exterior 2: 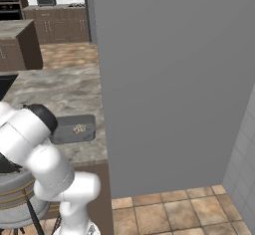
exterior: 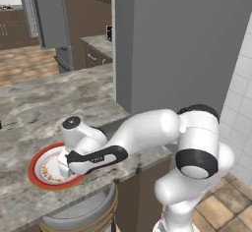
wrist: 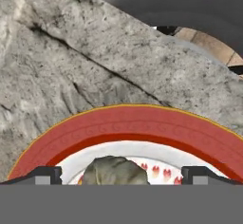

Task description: Place two dumplings into each of the tupperware containers and then place the containers in the fridge.

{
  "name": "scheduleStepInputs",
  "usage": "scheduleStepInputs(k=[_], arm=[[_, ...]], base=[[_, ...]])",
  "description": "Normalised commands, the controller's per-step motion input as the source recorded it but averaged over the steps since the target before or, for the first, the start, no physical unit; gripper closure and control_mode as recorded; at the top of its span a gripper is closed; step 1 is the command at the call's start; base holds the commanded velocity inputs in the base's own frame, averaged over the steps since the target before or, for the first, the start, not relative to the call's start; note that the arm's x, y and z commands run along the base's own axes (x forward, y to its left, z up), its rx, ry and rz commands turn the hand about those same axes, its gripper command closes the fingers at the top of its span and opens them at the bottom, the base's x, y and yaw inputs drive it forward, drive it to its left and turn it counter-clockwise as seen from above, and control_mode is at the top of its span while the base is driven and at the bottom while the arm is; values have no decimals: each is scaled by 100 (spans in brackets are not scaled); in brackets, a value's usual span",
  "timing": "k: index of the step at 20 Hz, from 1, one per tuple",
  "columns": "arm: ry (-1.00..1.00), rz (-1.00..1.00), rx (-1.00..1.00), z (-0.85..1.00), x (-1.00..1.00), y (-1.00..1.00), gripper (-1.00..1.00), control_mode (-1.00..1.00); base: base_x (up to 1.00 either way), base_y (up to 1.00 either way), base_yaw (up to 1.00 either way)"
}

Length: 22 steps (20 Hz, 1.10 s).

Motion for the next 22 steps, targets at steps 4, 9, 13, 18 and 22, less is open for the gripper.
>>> scheduleStepInputs(k=[4, 9, 13, 18, 22], arm=[[2, 0, -1, -32, 31, 26, -100, -100], [2, 0, -4, -34, 13, 37, -100, -100], [0, 0, 0, -31, 18, 5, -100, -100], [4, 0, -1, -32, 3, -8, 100, -100], [9, 0, -2, -42, 0, -66, 100, -100]], base=[[0, 0, 0], [0, 0, 0], [0, 0, 0], [0, 0, 0], [0, 0, 0]])
